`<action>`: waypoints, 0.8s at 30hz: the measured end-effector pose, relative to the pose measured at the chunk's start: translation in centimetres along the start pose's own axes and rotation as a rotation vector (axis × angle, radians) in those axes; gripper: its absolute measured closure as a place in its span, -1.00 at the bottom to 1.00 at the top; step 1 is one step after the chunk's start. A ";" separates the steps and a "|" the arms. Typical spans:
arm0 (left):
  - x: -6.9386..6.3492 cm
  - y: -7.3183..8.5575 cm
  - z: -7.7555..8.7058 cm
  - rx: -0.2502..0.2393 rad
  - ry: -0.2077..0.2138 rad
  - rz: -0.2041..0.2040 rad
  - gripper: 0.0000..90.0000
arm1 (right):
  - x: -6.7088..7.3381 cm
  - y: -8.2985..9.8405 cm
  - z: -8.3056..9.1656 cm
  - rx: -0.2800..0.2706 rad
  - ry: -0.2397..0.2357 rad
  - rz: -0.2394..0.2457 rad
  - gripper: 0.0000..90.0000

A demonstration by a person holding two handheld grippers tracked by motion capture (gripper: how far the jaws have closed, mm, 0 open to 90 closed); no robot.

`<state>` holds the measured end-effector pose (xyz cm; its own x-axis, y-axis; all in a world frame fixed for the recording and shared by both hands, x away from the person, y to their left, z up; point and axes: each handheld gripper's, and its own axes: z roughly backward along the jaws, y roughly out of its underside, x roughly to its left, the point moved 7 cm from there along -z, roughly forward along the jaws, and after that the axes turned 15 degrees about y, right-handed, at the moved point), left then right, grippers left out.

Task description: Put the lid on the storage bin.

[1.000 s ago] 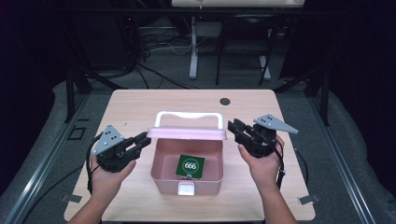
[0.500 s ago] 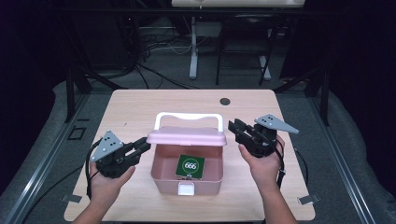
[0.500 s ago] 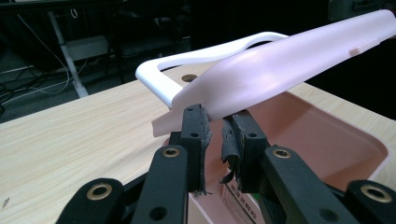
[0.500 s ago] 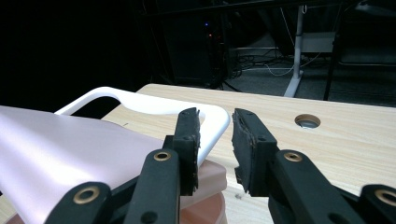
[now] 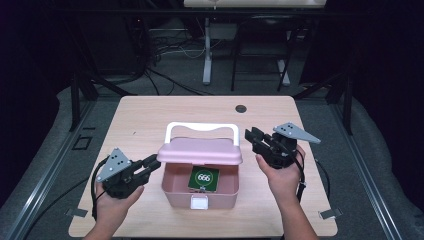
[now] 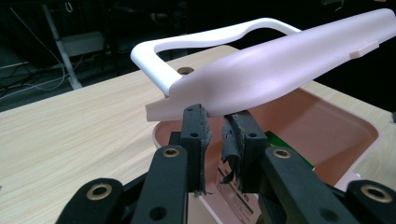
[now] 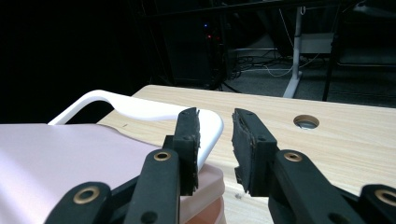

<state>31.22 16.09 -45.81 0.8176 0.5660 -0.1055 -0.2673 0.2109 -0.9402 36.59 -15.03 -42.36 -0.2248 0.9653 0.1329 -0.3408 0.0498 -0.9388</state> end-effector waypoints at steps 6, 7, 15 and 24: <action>0.0 0.2 0.0 -0.006 0.002 0.001 0.72 | -0.1 0.0 0.0 0.000 0.000 -0.006 0.57; -0.1 0.3 0.0 -0.007 0.003 0.002 0.72 | -0.1 0.0 0.0 0.000 -0.002 -0.007 0.55; -0.2 0.8 0.0 -0.005 0.009 0.008 0.72 | 0.0 0.0 0.0 -0.001 -0.003 -0.002 0.55; -0.4 1.6 0.1 0.010 0.022 0.021 0.73 | 0.1 0.0 0.0 0.001 -0.006 0.002 0.55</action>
<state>30.44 16.31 -47.28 0.8228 0.5528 -0.1320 -0.2893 0.2075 -0.9345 36.52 -14.95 -42.39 -0.2305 0.9640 0.1329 -0.3409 0.0479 -0.9389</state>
